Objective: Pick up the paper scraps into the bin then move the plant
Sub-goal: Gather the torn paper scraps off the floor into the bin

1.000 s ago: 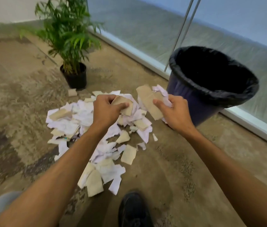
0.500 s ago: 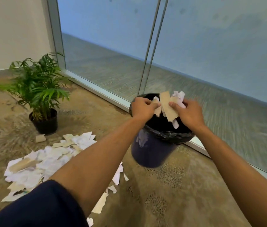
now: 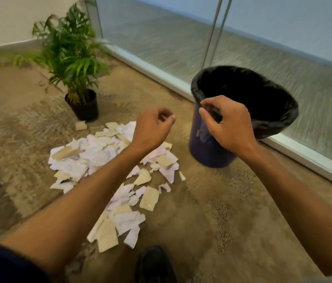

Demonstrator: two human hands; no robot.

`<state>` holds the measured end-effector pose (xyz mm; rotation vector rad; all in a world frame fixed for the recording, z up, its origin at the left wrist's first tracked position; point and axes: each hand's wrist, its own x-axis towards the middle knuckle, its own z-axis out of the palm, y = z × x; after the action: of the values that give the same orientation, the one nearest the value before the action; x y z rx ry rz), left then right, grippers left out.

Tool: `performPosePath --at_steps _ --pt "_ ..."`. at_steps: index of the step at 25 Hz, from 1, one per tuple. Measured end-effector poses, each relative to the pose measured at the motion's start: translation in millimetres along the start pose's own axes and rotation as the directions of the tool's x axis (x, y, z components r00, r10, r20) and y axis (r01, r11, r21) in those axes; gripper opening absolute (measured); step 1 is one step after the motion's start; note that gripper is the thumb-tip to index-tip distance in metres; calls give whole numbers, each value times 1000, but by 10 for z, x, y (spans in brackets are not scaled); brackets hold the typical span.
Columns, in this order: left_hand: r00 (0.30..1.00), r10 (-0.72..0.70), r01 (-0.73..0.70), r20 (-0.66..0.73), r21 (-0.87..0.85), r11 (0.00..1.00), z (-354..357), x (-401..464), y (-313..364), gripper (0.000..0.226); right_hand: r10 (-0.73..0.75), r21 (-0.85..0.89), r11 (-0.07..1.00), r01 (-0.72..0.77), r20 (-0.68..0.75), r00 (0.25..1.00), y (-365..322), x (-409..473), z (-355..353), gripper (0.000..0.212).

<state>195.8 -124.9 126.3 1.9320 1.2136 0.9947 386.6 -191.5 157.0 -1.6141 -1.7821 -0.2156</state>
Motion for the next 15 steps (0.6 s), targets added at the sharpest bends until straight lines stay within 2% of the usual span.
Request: performPosePath --at_steps 2,4,7,10,12,15 --pt "997 -71 69 21 57 996 -225 -400 -409 15 -54 13 999 52 146 988 -146 -166 309 25" --pt "984 -159 150 74 115 982 -408 -811 -790 12 -40 36 999 30 314 949 -221 -363 646 27" --pt "951 -265 217 159 267 939 -543 -1336 -1285 13 0 62 997 -44 577 817 -252 -734 1171 30" --pt "925 -319 197 207 457 867 -532 -1690 -1581 34 55 53 990 -129 701 711 -224 -1132 1558 33" --pt "883 -383 158 270 598 785 -459 -1782 -1689 59 73 37 987 -154 755 652 -205 -1291 1742 43" --pt "830 -485 110 277 770 628 -344 -1754 -1769 87 71 -36 996 -76 850 523 -222 -1382 1938 66"
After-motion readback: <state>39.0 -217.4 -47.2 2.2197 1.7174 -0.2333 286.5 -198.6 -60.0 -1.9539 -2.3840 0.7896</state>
